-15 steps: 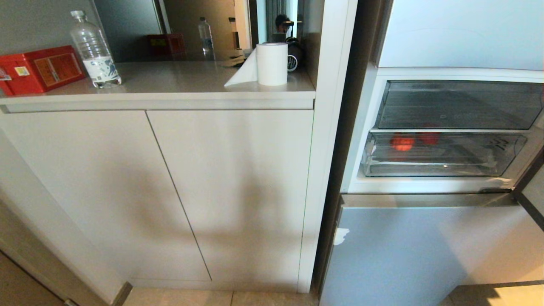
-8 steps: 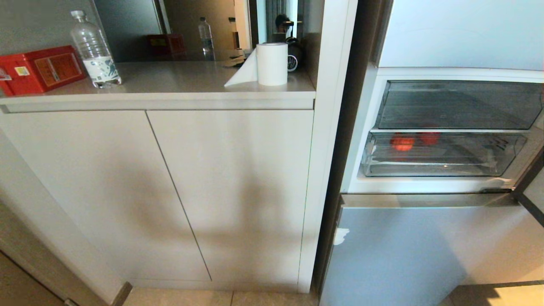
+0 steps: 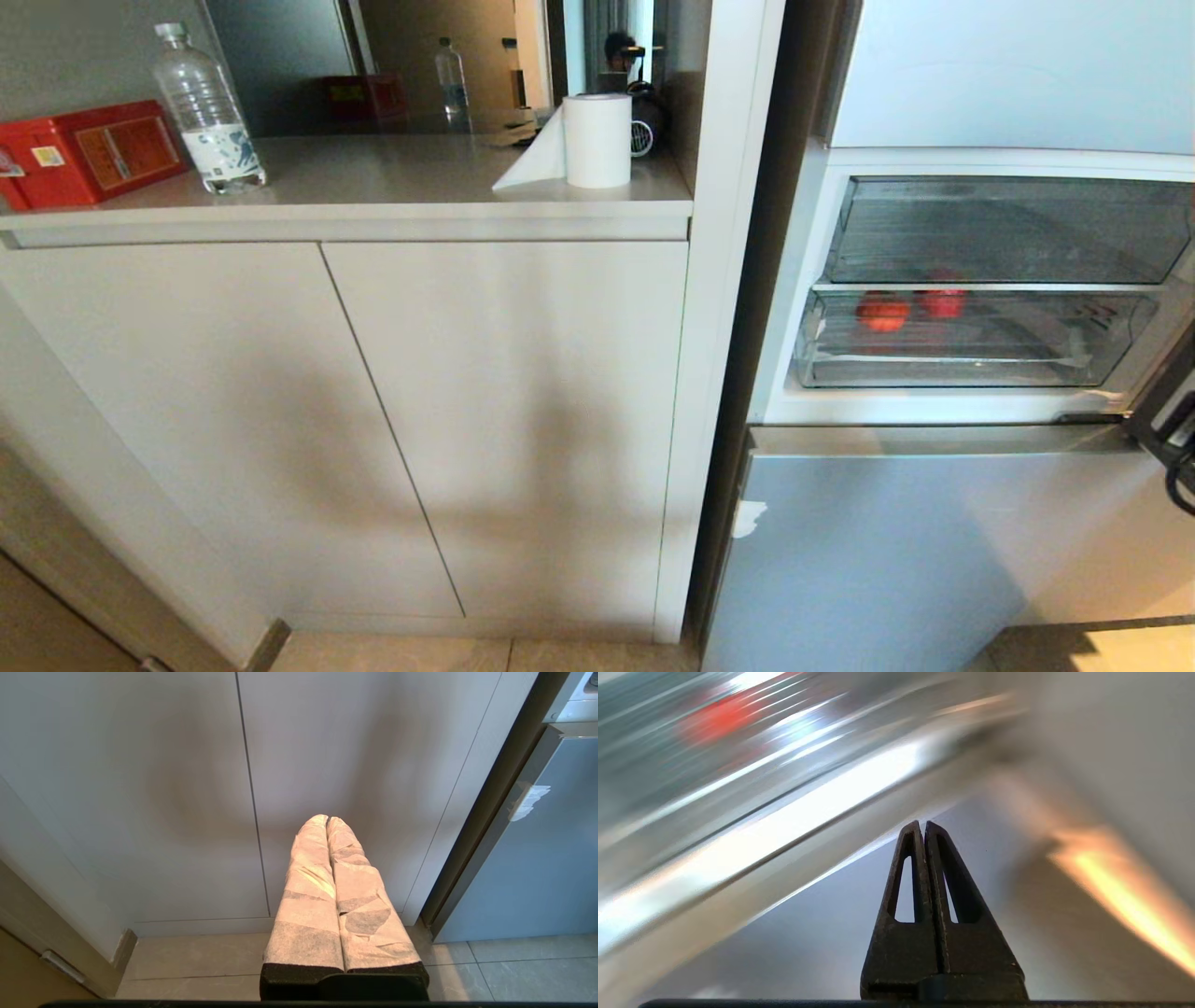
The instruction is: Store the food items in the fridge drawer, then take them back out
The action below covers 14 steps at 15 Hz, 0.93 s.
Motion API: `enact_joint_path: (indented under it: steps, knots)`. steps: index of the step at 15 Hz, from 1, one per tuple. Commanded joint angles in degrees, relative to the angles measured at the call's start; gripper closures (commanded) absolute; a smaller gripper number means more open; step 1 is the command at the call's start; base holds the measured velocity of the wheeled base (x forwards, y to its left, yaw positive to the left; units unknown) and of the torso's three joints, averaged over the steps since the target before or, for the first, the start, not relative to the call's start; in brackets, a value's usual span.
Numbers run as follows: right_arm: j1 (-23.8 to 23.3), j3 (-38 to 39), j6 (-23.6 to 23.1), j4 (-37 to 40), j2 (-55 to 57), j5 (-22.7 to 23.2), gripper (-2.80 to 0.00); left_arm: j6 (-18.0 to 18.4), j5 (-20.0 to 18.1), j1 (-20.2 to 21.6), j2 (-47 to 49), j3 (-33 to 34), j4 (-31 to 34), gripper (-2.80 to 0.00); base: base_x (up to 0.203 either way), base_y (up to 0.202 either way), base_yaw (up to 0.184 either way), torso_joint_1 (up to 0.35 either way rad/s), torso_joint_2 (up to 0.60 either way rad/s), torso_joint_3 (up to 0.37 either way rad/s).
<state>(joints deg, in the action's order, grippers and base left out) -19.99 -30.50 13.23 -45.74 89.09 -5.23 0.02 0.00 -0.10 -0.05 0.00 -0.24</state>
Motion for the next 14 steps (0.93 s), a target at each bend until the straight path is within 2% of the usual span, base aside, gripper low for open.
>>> enact_joint_path:
  steps: [1, 2, 4, 5, 7, 9, 11, 14]
  knots:
    - [8.91, 1.17, -0.12, -0.43, 0.06, 7.51, 0.0, -0.02, 0.0, 0.01, 0.05, 0.09, -0.02, 0.0, 0.0, 0.0, 0.0, 0.0, 0.0, 0.0]
    - [12.45, 1.34, -0.22, -0.51, 0.3, 10.47, 0.0, -0.02, 0.0, 0.01, 0.05, 0.09, -0.02, 0.0, 0.0, 0.0, 0.0, 0.0, 0.0, 0.0]
    - [18.78, 1.17, -0.44, -0.82, 1.64, 12.63, 0.0, -0.02, 0.0, 0.01, 0.05, 0.09, -0.02, 0.0, 0.0, 0.0, 0.0, 0.0, 0.0, 0.0]
    - [22.06, 0.89, -0.43, -1.74, 2.96, 12.93, -2.8, -0.02, 0.0, 0.01, 0.05, 0.09, -0.02, 0.0, 0.0, 0.0, 0.0, 0.0, 0.0, 0.0]
    - [26.41, 0.35, -0.42, -8.31, 7.7, 12.95, -2.8, -0.02, 0.0, 0.01, 0.05, 0.09, -0.02, 0.0, 0.0, 0.0, 0.0, 0.0, 0.0, 0.0]
    - [29.22, -0.12, -0.64, -15.39, 13.22, 11.1, -2.8, -0.02, 0.0, 0.01, 0.05, 0.04, -0.02, 0.0, 0.0, 0.0, 0.0, 0.0, 0.0, 0.0]
    - [30.79, -1.2, -2.65, -23.42, 20.09, 7.55, -2.8, 0.01, 0.0, 0.01, 0.05, 0.09, -0.02, 0.0, 0.0, 0.0, 0.0, 0.0, 0.0, 0.0]
    - [31.36, -2.88, -4.83, -38.56, 30.3, 5.01, -2.8, 0.03, 0.0, 0.01, 0.05, 0.09, -0.02, 0.0, 0.0, 0.0, 0.0, 0.0, 0.0, 0.0]
